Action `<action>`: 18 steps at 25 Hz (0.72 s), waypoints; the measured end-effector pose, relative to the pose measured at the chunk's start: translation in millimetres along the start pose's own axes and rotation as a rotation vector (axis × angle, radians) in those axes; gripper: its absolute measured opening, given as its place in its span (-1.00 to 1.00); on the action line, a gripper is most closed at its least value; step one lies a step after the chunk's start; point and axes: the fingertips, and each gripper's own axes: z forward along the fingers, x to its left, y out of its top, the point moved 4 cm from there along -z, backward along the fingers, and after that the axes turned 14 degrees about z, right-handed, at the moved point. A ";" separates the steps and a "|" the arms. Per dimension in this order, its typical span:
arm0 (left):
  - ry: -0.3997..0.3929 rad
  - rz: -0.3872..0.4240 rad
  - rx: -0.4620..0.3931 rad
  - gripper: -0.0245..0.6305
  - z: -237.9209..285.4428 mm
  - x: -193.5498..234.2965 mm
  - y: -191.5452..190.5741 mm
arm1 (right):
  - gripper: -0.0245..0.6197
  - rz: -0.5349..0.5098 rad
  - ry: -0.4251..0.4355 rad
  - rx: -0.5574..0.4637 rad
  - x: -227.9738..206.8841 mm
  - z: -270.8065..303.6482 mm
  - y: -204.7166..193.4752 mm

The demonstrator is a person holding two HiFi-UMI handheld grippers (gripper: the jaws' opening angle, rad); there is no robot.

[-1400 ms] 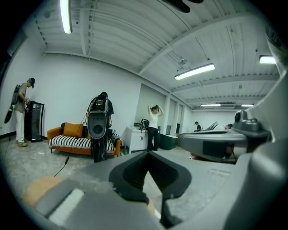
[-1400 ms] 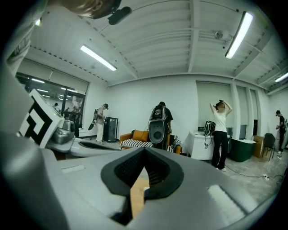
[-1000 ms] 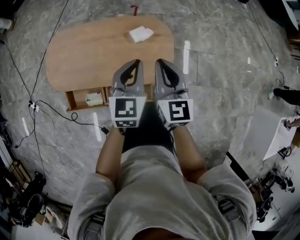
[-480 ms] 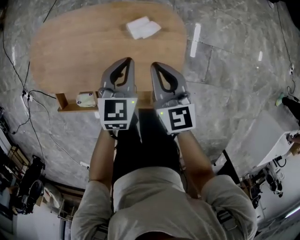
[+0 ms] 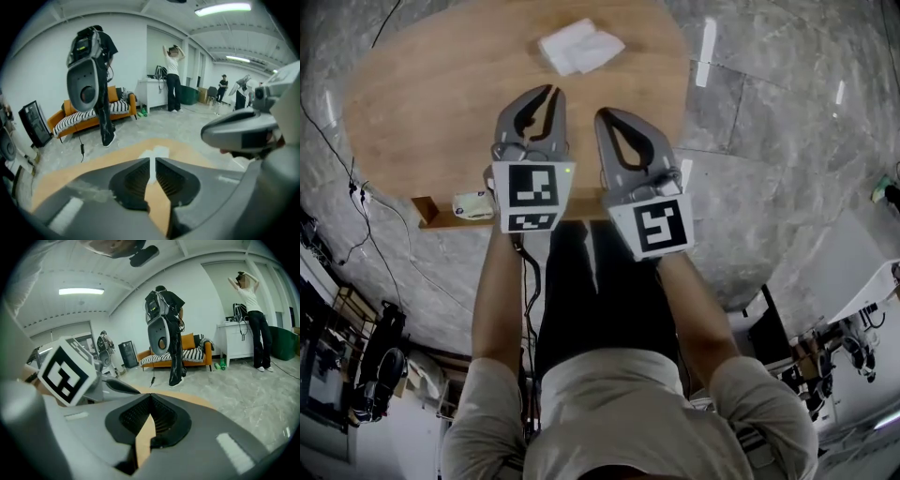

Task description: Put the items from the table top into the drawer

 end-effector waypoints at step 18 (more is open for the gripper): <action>-0.200 0.248 0.315 -0.76 118.9 4.6 -66.7 | -0.90 0.042 -0.042 0.076 -45.2 -0.3 -17.7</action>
